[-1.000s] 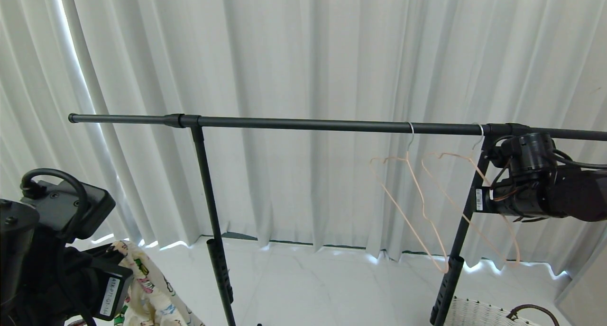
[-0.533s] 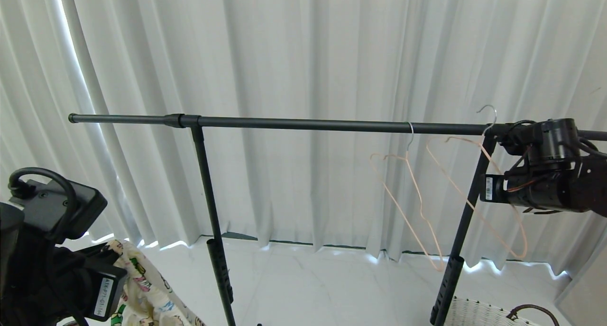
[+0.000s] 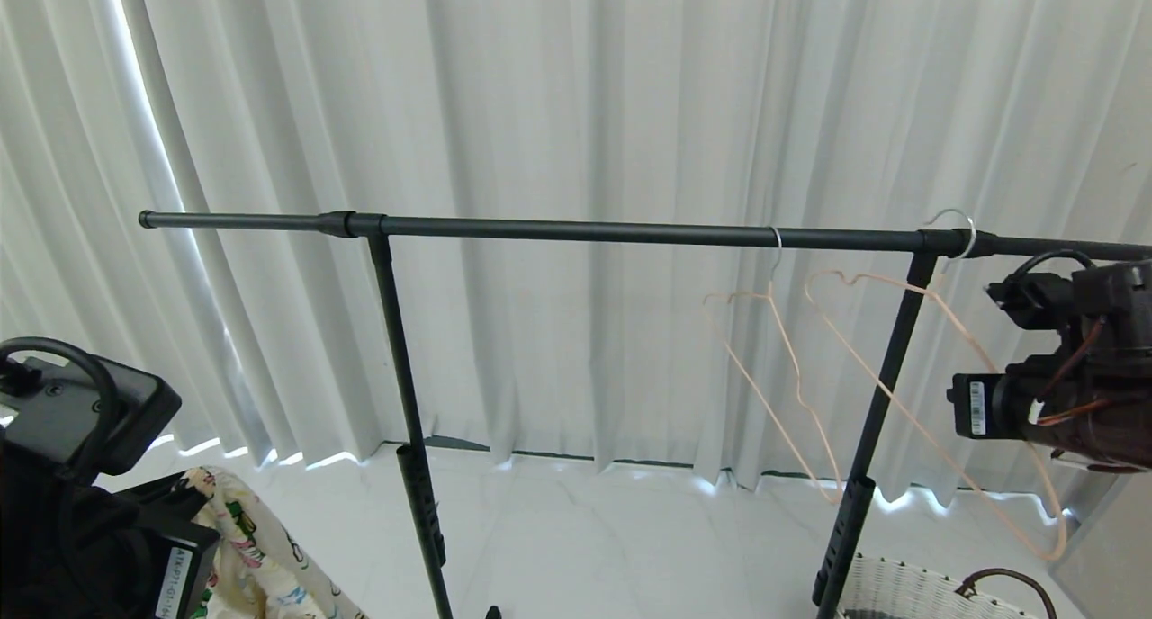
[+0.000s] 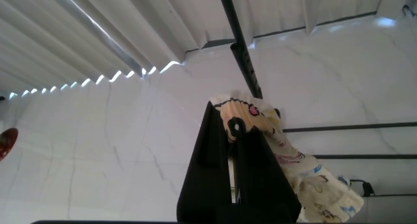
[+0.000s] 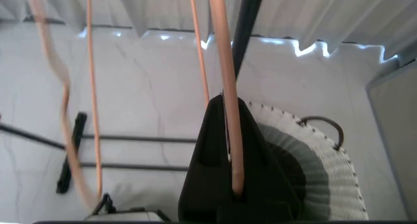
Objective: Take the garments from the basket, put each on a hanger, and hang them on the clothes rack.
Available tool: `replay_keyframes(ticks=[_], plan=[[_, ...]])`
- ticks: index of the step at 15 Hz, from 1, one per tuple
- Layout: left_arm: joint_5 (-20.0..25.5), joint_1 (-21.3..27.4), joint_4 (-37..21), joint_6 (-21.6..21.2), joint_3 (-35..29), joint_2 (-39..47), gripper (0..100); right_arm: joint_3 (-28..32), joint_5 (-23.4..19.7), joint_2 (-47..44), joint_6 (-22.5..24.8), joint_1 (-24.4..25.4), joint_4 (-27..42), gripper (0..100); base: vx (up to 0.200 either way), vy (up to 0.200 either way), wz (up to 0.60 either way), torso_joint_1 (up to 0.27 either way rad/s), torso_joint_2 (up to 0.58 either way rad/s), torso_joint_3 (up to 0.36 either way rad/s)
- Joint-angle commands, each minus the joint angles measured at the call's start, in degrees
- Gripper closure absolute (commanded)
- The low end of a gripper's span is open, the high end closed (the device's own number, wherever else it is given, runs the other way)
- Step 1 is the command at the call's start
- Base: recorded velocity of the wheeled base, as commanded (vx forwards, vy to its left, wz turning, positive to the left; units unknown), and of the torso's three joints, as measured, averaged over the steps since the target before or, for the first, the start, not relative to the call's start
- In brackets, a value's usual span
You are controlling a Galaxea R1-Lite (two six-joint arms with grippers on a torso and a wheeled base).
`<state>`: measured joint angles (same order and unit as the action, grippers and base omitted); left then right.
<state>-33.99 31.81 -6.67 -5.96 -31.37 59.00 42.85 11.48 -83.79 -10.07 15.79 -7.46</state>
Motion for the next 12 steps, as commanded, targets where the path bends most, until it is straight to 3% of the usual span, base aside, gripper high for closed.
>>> replay_keyframes(ticks=[1,7,12], plan=[[-0.03,0.01,-0.01,-0.02,0.08,-0.29,100,-4.71,-0.15,6.97,1.46,0.74,0.08,100,-0.2,0.0,0.0,-0.007,0.0,-0.007],[-0.03,0.01,-0.01,-0.02,-0.01,-0.2,100,-7.52,-0.41,9.52,3.92,3.64,0.08,100,-0.2,0.0,0.0,-0.002,0.0,0.006],[0.15,0.19,-0.01,-0.02,0.08,-0.12,100,-7.34,-0.41,9.61,4.0,11.55,-0.27,100,-0.2,0.0,0.0,0.002,0.0,0.0]])
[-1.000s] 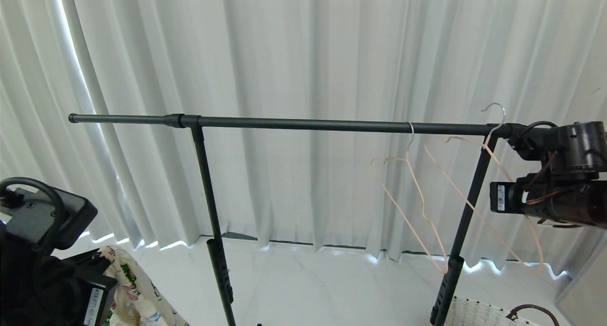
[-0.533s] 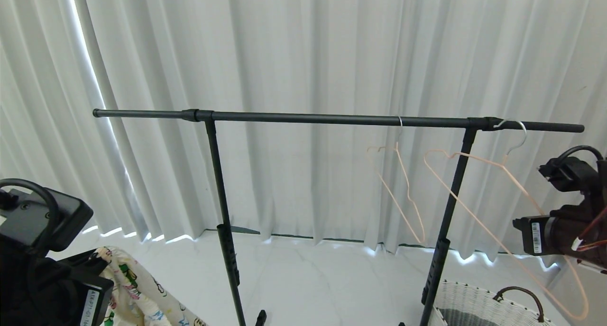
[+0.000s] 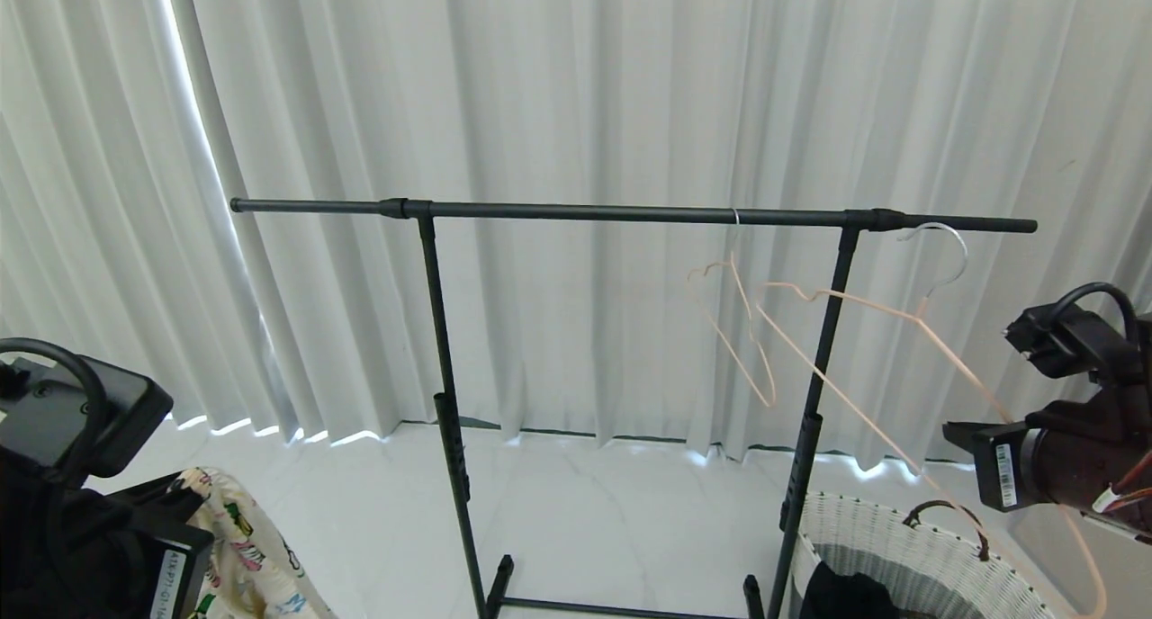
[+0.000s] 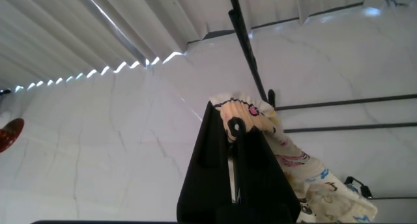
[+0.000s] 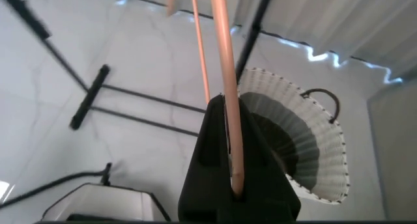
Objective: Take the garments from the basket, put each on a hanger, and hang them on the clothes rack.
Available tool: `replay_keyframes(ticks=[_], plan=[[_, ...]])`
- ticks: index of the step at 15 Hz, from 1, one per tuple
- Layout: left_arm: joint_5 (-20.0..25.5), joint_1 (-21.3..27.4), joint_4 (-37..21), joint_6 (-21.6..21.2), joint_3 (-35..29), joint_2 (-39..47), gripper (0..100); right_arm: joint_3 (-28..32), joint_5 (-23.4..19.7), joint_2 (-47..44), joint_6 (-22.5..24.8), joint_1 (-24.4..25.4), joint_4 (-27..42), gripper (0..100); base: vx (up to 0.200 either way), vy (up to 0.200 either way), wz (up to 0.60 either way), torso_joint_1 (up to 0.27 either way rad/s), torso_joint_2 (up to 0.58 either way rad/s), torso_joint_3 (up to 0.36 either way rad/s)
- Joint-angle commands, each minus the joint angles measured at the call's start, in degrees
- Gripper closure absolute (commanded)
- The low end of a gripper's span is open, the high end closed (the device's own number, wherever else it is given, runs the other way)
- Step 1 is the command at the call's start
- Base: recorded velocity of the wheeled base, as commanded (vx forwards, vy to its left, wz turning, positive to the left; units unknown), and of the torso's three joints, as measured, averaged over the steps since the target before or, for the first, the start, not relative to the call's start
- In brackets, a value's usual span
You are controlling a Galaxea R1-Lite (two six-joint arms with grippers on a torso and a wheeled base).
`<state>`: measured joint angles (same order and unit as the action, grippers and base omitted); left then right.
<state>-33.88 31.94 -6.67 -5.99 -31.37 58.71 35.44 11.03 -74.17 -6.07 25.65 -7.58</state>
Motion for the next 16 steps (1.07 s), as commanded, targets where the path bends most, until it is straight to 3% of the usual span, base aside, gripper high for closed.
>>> replay_keyframes(ticks=[1,5,10,12,14,16], plan=[[0.13,0.05,-0.01,0.01,0.08,0.35,100,-0.02,0.04,0.08,0.01,3.09,-0.15,100,-0.2,0.0,0.0,0.007,0.0,-0.002],[0.39,0.32,-0.01,0.01,-2.12,1.41,100,-0.19,-1.28,0.08,0.01,8.19,0.02,100,0.0,0.0,0.0,0.0,0.0,0.0],[0.48,0.32,0.08,3.26,-12.4,11.51,100,-1.42,-10.68,-1.15,-0.08,13.2,0.11,100,0.0,0.0,0.0,0.0,0.0,0.0],[5.49,-0.04,0.08,7.74,-16.89,17.93,100,-2.22,-14.11,-1.07,-0.52,20.41,-0.24,100,0.0,0.0,0.0,0.0,0.0,0.0],[13.66,-1.62,0.16,7.74,-18.47,19.51,100,-3.09,-14.2,-1.15,-0.61,25.33,-2.0,100,0.0,0.0,0.0,0.0,0.0,0.0],[14.89,-3.46,0.96,7.92,-19.43,22.59,100,-5.29,-14.28,-1.07,-1.75,29.37,-7.1,100,0.0,0.0,0.0,0.0,0.0,0.0]])
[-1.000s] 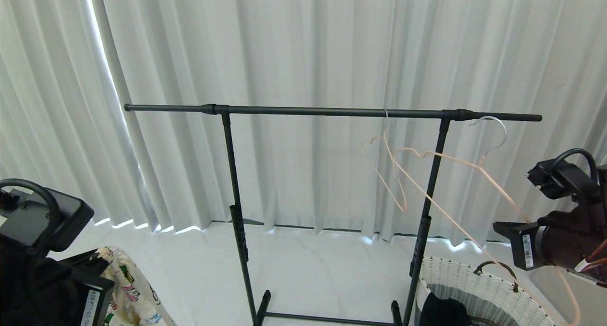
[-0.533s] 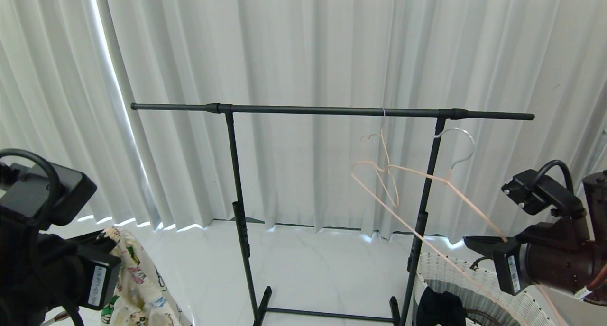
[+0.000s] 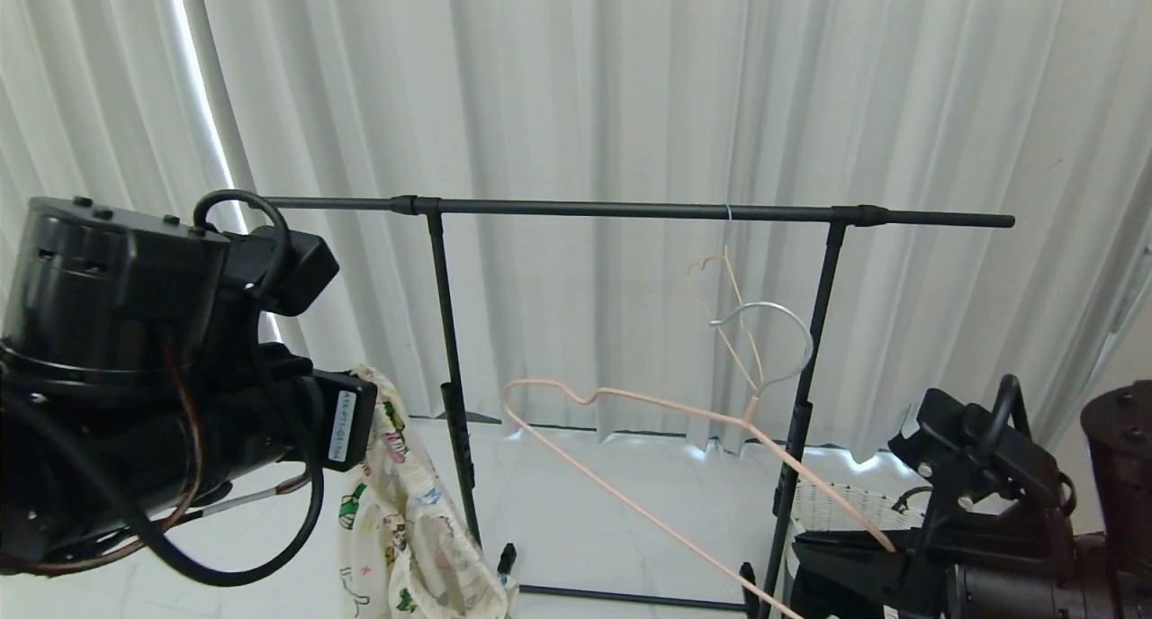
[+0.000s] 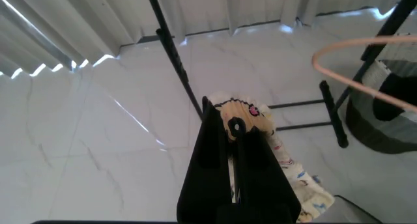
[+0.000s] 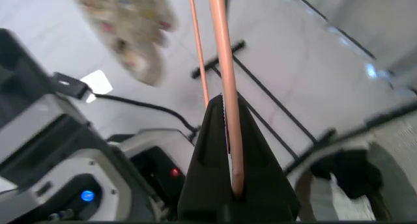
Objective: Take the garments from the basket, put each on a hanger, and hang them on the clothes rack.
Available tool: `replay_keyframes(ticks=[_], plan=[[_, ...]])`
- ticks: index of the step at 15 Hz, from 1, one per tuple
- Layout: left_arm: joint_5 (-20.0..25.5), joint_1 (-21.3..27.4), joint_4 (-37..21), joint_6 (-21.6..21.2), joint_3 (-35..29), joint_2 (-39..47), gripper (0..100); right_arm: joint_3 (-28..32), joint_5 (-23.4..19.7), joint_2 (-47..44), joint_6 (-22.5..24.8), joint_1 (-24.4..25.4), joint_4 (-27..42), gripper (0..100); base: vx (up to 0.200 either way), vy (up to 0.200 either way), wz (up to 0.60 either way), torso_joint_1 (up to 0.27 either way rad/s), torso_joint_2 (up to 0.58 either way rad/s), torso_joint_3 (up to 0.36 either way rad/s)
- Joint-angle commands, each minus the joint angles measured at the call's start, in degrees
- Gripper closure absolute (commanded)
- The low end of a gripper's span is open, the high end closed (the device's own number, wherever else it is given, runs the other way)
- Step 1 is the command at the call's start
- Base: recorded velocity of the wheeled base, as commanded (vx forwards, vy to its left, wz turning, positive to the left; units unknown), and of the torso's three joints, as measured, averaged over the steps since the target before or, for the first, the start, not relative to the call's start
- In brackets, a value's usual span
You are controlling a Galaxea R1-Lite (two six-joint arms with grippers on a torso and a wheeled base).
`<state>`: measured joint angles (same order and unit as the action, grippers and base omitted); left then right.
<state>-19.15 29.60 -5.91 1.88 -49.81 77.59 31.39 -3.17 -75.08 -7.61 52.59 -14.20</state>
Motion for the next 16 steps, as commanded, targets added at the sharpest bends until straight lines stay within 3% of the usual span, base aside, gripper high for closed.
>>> replay_keyframes(ticks=[1,4,11,16], plan=[[0.17,-1.91,2.31,-0.03,-1.17,5.29,100,-2.21,-0.08,-0.15,-1.36,4.1,-2.85,100,0.0,0.0,0.0,0.0,0.0,0.0],[-0.27,-3.06,8.37,-0.3,-1.25,9.07,100,-3.09,-0.08,0.11,-2.5,5.86,-4.17,100,0.0,0.0,0.0,0.0,0.0,0.0],[-0.62,-1.56,8.46,0.14,-1.25,7.66,100,-2.04,-2.1,-2.88,-2.5,5.51,-4.87,100,0.0,0.0,0.0,0.0,0.0,0.0],[-0.71,1.08,8.46,0.23,-1.17,6.69,100,-0.72,-2.19,-9.64,-4.52,5.33,-13.75,100,0.0,0.0,0.0,0.0,0.0,0.0]])
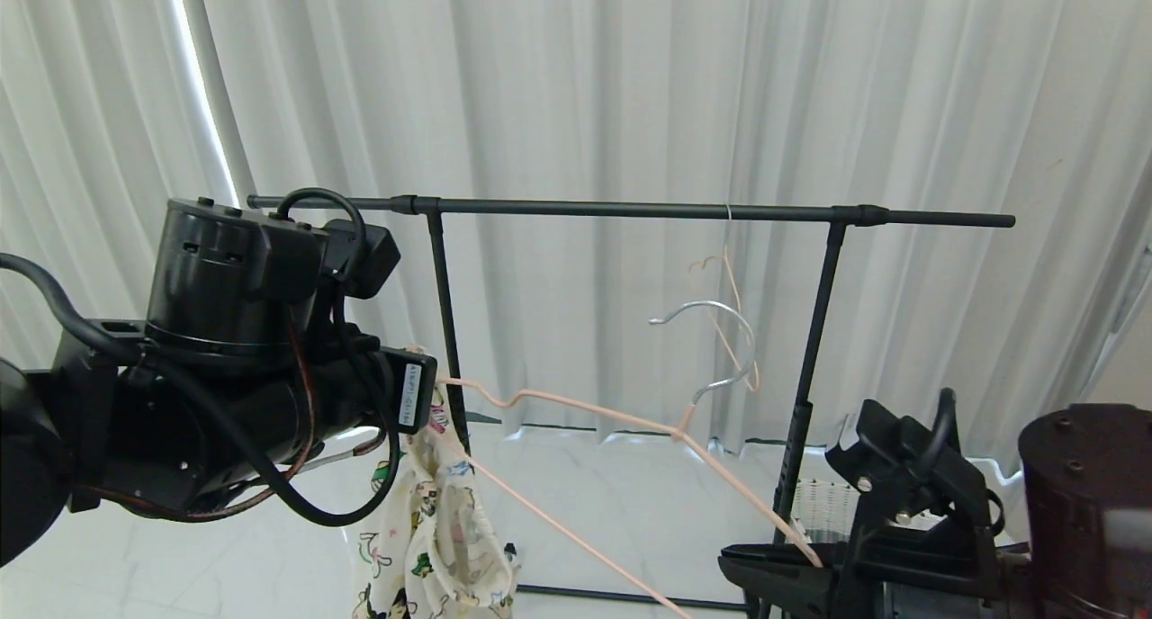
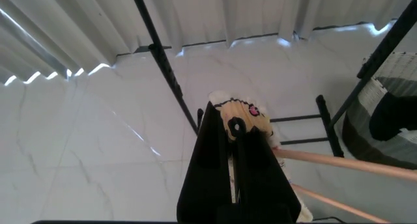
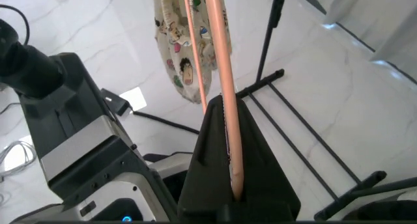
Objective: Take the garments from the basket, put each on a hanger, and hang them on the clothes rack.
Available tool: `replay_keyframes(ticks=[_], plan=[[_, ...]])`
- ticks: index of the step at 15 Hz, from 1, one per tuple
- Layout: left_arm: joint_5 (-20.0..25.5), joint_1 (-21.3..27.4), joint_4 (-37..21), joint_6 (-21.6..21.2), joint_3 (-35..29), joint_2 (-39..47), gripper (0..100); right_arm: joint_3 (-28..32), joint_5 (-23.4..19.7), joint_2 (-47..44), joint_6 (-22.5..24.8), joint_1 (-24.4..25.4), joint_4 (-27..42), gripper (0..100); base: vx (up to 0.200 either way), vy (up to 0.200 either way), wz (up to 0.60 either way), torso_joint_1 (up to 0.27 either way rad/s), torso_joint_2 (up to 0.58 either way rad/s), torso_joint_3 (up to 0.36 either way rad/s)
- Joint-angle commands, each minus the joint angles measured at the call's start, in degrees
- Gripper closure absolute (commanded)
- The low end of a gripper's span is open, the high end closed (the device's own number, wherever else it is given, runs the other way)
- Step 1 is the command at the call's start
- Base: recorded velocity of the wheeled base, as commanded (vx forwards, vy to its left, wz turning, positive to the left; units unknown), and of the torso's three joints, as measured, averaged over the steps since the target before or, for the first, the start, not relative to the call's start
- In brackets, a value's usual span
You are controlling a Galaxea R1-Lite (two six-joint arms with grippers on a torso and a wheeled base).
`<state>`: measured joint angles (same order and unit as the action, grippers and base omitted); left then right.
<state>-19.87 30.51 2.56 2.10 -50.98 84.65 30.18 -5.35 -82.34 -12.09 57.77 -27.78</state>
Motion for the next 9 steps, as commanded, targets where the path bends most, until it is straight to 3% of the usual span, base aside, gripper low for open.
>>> replay_keyframes(ticks=[1,6,9], plan=[[-0.08,-0.02,0.08,0.01,-0.08,-0.28,100,0.67,-0.01,-2.57,-0.04,0.15,-0.17,100,0.0,0.0,0.0,0.0,0.0,0.0],[-0.17,1.3,0.08,2.12,-0.17,-1.07,100,1.9,0.43,-4.5,-0.39,-0.2,-0.25,100,0.0,0.0,0.0,0.0,0.0,0.0],[-3.24,1.57,0.08,4.76,-0.26,-1.07,100,2.07,0.43,-5.03,-0.3,-1.61,-0.25,100,0.0,0.0,0.0,0.0,0.0,0.0]])
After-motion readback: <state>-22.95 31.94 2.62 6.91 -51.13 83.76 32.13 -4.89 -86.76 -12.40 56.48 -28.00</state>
